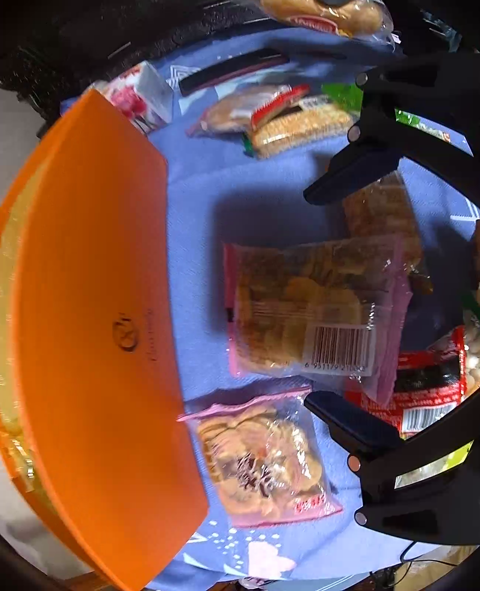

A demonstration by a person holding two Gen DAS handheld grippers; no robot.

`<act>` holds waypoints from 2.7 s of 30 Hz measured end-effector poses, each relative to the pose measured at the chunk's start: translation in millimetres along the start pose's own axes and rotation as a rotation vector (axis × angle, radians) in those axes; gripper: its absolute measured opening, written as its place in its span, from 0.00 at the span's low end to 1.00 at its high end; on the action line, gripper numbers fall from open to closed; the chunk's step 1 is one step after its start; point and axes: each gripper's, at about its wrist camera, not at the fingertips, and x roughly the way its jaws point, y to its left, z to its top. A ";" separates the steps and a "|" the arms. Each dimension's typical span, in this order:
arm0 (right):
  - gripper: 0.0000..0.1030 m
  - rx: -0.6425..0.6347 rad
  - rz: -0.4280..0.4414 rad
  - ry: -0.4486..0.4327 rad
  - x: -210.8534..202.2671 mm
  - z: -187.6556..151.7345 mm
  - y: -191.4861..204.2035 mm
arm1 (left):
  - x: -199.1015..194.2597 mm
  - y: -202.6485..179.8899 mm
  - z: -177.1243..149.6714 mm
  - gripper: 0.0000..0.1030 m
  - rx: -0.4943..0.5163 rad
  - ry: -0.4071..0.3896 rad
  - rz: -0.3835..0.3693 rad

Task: Organize snacks
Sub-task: 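Grasp the round bread loaf with the right gripper while the left grasps a pink cookie bag, then carry both snacks over the orange box and open both grippers, then move both tools back over the remaining snacks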

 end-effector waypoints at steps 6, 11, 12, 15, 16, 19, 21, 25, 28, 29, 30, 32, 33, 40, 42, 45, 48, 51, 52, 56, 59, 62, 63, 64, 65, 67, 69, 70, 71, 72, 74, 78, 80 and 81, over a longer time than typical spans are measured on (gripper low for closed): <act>0.51 -0.004 0.008 0.015 12.0 5.7 0.9 | 12.4 -4.6 0.1 0.71 0.034 0.007 0.057; 0.52 0.002 0.015 0.014 14.0 8.5 1.9 | 7.1 -5.5 -2.8 0.57 0.062 -0.012 0.066; 0.52 0.001 0.014 0.011 12.8 8.7 2.4 | 3.4 -4.7 -4.8 0.55 0.055 -0.017 0.059; 0.52 -0.002 0.012 -0.003 7.2 8.4 3.6 | -10.5 0.0 -9.9 0.54 0.034 -0.050 0.018; 0.51 -0.001 0.013 -0.007 5.3 8.2 3.6 | -18.7 1.4 -11.7 0.54 0.032 -0.073 0.001; 0.51 -0.003 0.016 -0.024 -2.2 7.5 4.4 | -43.4 6.8 -17.3 0.54 0.026 -0.129 -0.033; 0.51 -0.007 0.019 -0.031 -5.5 7.3 6.4 | -60.6 10.4 -22.1 0.54 0.016 -0.162 -0.046; 0.51 -0.029 0.031 -0.050 -14.6 6.1 14.8 | -92.1 22.7 -29.1 0.54 -0.009 -0.214 -0.053; 0.51 -0.045 0.040 -0.062 -21.2 6.9 21.7 | -114.6 31.0 -31.3 0.54 -0.031 -0.255 -0.054; 0.51 -0.049 0.045 -0.067 -23.6 8.6 24.8 | -124.5 35.6 -29.8 0.54 -0.042 -0.275 -0.055; 0.51 -0.053 0.051 -0.072 -25.3 10.1 26.6 | -130.0 38.6 -29.9 0.54 -0.046 -0.286 -0.055; 0.51 -0.065 0.064 -0.089 -30.1 16.0 34.1 | -148.8 46.4 -24.4 0.54 -0.059 -0.326 -0.059; 0.51 -0.075 0.072 -0.106 -33.1 22.2 39.4 | -160.1 49.4 -19.1 0.54 -0.064 -0.354 -0.062; 0.51 -0.158 0.121 -0.235 -44.1 90.7 81.6 | -206.5 59.5 40.0 0.54 -0.068 -0.496 -0.062; 0.51 -0.191 0.122 -0.262 -42.4 111.7 93.2 | -214.1 62.4 59.6 0.54 -0.071 -0.519 -0.058; 0.51 -0.233 0.125 -0.290 -34.9 145.9 109.7 | -223.1 64.4 93.4 0.54 -0.068 -0.559 -0.029; 0.53 -0.274 0.094 -0.303 -22.1 174.3 123.8 | -223.8 67.0 120.0 0.70 -0.089 -0.582 0.031; 0.79 -0.264 0.057 -0.292 -12.6 195.9 130.6 | -224.7 74.4 136.2 0.96 -0.165 -0.587 0.160; 0.85 -0.248 0.065 -0.303 -16.0 197.6 130.2 | -225.7 77.1 137.5 0.96 -0.175 -0.580 0.153; 0.94 -0.234 0.091 -0.325 -30.3 184.4 129.1 | -226.1 84.7 129.0 0.96 -0.198 -0.562 0.141; 0.96 -0.235 0.095 -0.302 -34.2 169.2 127.0 | -222.2 85.3 117.2 0.96 -0.193 -0.537 0.162; 0.96 -0.244 0.071 -0.283 -39.0 148.2 122.2 | -223.2 82.3 102.3 0.96 -0.196 -0.525 0.152; 0.96 -0.243 0.061 -0.277 -41.0 140.2 119.3 | -223.9 80.9 97.3 0.96 -0.194 -0.523 0.151; 0.96 -0.238 0.057 -0.272 -43.1 134.2 116.4 | -224.1 78.8 91.2 0.96 -0.187 -0.522 0.151; 0.96 -0.227 0.055 -0.263 -45.0 126.9 111.5 | -224.6 76.6 85.1 0.96 -0.180 -0.522 0.155; 0.96 -0.211 0.048 -0.250 -46.8 116.0 104.1 | -225.3 72.9 75.4 0.96 -0.169 -0.516 0.160; 0.97 -0.187 0.034 -0.229 -48.6 104.8 94.5 | -224.1 69.8 65.4 0.96 -0.162 -0.501 0.156; 0.97 -0.175 0.029 -0.219 -49.2 99.7 90.1 | -223.0 68.2 59.9 0.96 -0.160 -0.494 0.155; 0.96 -0.157 0.023 -0.205 -49.5 93.0 83.4 | -220.9 66.4 54.2 0.96 -0.158 -0.483 0.156; 0.96 -0.147 0.020 -0.196 -48.8 88.5 79.3 | -218.5 64.7 49.0 0.96 -0.156 -0.470 0.156; 0.97 -0.128 0.003 -0.174 -47.9 76.3 68.5 | -213.3 61.5 38.5 0.96 -0.147 -0.448 0.154; 0.97 -0.089 -0.050 -0.126 -41.6 50.5 42.0 | -200.4 55.6 9.5 0.96 -0.120 -0.404 0.151; 0.97 -0.049 -0.070 -0.092 -35.8 36.2 26.8 | -191.1 54.8 -5.4 0.96 -0.118 -0.377 0.131; 0.97 -0.020 -0.080 -0.062 -30.9 25.9 16.4 | -186.3 54.6 -13.4 0.96 -0.116 -0.363 0.119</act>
